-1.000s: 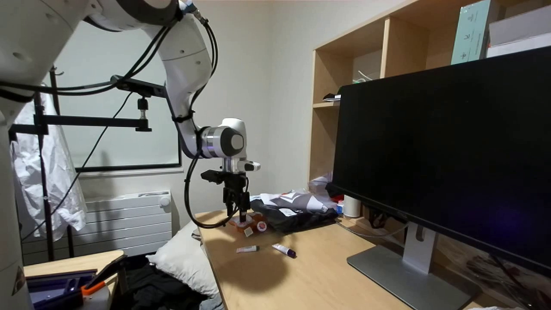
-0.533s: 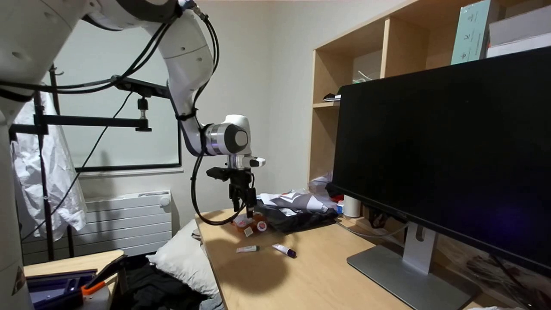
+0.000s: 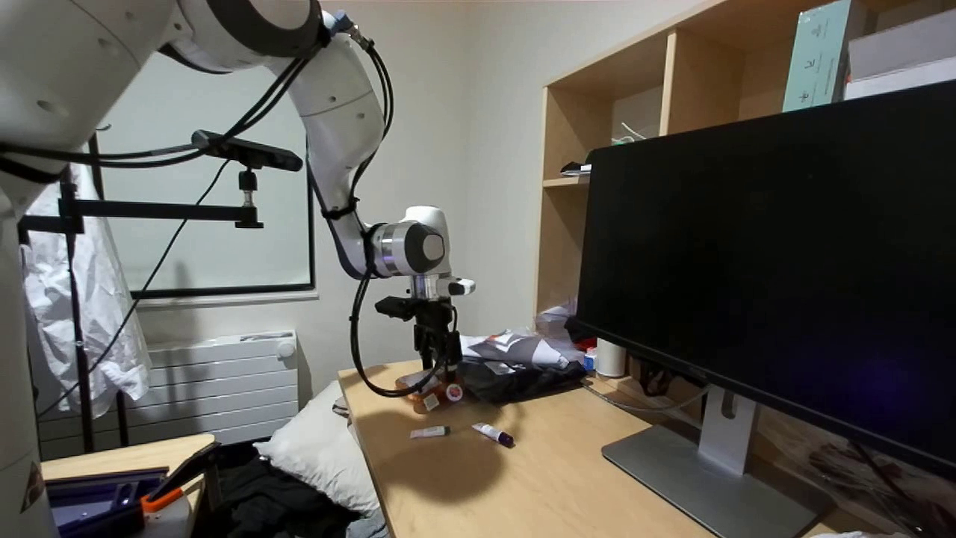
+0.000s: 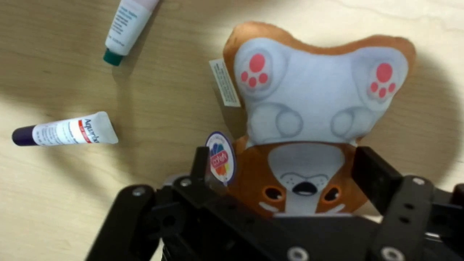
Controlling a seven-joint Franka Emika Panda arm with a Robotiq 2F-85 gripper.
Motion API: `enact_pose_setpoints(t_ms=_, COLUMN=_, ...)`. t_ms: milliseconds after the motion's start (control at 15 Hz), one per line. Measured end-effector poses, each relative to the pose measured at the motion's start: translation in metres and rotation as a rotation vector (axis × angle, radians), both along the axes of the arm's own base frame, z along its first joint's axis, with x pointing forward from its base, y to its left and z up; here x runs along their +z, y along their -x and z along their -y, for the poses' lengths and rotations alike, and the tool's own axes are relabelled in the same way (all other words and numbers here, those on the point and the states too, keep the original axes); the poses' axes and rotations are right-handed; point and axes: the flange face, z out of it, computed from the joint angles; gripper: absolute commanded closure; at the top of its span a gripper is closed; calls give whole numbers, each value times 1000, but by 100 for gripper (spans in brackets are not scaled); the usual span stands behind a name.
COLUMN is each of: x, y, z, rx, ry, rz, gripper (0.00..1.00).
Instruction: Move the plush toy and one white tube to the right side of the desk
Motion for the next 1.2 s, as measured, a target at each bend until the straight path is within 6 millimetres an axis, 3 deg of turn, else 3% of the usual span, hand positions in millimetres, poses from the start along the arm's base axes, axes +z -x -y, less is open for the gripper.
enact_pose_setpoints(t_ms=200, x=-19, y=1, z=-3, rx=4, ry=10, rz=-23, gripper=0)
enact_pose_setpoints(t_ms=267, x=-25, y=2, z=-4, rx=5, ry=12, rz=-30, gripper=25)
enact_pose_setpoints(t_ms=333, x=-29, y=2, z=-4, rx=4, ry=13, rz=-35, gripper=26)
enact_pose_setpoints(t_ms=1000, x=-21, y=-3, z=-12, rx=-2, ry=-5, rz=-8, gripper=90)
enact_pose_setpoints(t_ms=1200, x=-6, y=-6, z=-4, rx=-69, ry=-22, rz=12, gripper=92)
